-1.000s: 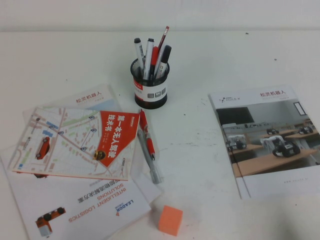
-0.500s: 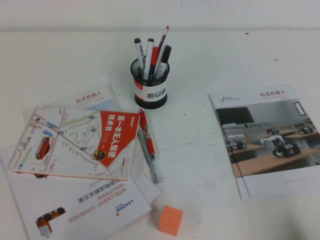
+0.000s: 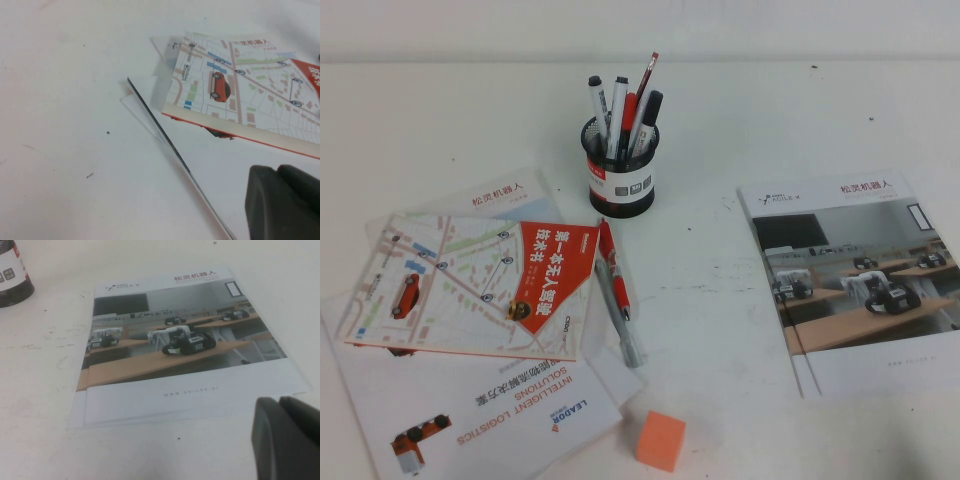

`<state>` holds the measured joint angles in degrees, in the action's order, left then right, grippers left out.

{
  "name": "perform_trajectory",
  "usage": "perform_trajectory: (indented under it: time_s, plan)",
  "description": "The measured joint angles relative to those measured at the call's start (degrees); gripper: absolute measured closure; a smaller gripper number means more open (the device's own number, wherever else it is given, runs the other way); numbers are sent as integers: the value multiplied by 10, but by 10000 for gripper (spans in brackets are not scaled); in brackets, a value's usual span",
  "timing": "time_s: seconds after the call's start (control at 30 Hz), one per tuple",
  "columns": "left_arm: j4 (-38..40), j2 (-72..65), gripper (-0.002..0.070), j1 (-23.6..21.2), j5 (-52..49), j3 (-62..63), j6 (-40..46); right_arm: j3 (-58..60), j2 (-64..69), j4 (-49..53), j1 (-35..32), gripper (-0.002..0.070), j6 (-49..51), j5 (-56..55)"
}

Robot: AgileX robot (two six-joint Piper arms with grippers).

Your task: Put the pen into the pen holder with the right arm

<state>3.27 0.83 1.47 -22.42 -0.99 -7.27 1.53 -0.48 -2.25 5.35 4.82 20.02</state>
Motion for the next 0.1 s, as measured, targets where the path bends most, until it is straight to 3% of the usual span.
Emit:
perform_trajectory:
  time_s: [0.1]
  plan:
    - [0,0,678,0,0,0,0,0,0,0,0,695,0,0]
